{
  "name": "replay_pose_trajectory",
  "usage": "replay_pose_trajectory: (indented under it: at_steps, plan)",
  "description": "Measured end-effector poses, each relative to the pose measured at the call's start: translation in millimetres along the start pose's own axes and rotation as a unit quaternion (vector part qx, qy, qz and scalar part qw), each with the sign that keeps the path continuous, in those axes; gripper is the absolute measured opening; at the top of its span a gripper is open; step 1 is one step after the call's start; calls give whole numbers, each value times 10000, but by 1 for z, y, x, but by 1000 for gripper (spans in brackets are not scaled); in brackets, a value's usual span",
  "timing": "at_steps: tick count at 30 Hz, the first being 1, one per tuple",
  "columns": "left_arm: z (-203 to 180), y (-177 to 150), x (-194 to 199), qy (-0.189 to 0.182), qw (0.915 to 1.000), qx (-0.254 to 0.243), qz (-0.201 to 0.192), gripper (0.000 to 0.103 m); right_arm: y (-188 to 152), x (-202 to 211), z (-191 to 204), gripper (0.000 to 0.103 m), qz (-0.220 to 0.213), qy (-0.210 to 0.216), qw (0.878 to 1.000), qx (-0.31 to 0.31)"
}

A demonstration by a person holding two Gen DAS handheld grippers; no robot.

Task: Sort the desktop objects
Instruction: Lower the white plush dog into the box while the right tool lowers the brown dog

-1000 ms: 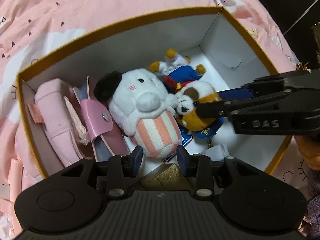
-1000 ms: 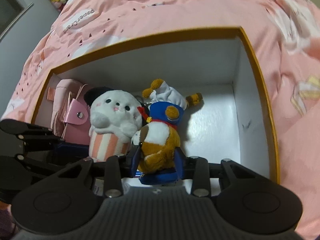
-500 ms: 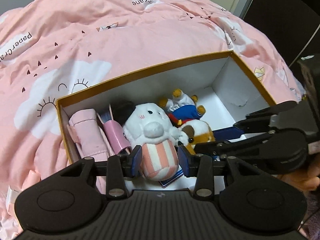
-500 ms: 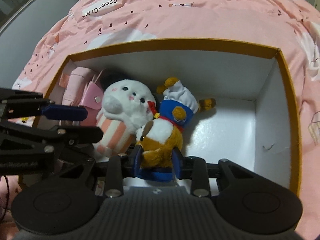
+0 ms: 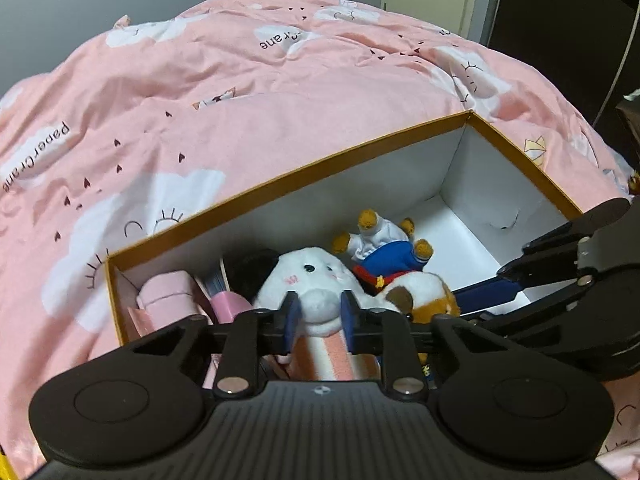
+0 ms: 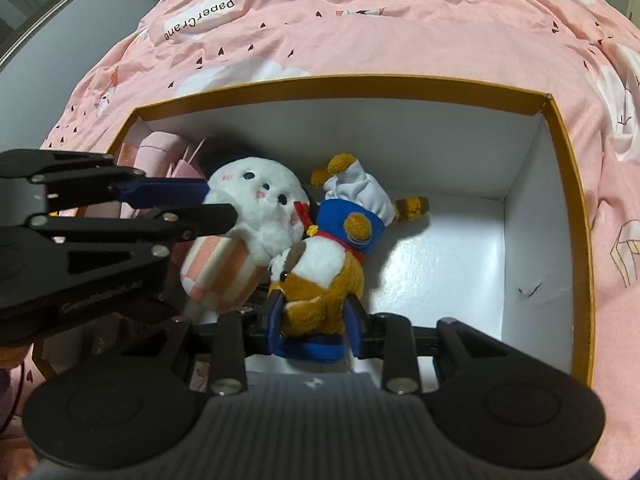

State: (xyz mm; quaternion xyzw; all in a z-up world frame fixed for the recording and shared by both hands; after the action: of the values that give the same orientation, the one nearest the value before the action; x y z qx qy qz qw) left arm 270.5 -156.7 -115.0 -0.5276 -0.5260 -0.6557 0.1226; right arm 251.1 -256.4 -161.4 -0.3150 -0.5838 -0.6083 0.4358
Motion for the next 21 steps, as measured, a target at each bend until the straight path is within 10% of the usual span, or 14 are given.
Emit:
replay_pose_trajectory:
  at_steps: [8, 21]
  plan:
    - [-11, -1, 8, 219, 9983, -495, -214, 10, 8, 22, -11, 18, -338, 5, 9992, -213]
    - [-46, 5, 9, 2, 9903, -1359, -282, 4, 5, 1, -8, 20, -130, 355, 9988, -307]
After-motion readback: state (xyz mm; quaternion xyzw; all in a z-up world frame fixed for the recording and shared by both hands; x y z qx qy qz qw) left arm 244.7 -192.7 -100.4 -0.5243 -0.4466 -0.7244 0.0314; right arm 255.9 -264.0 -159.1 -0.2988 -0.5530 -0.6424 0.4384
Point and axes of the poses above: each gripper's, at about its wrist camera, not at the fingertips, and x roughly against the way its jaws point, z to its left, y to its top, the point moved 6 cm from there along -x, roughly the way its jaws point, and after that the axes turned 8 degrees about -y, right-handed, at the moved point
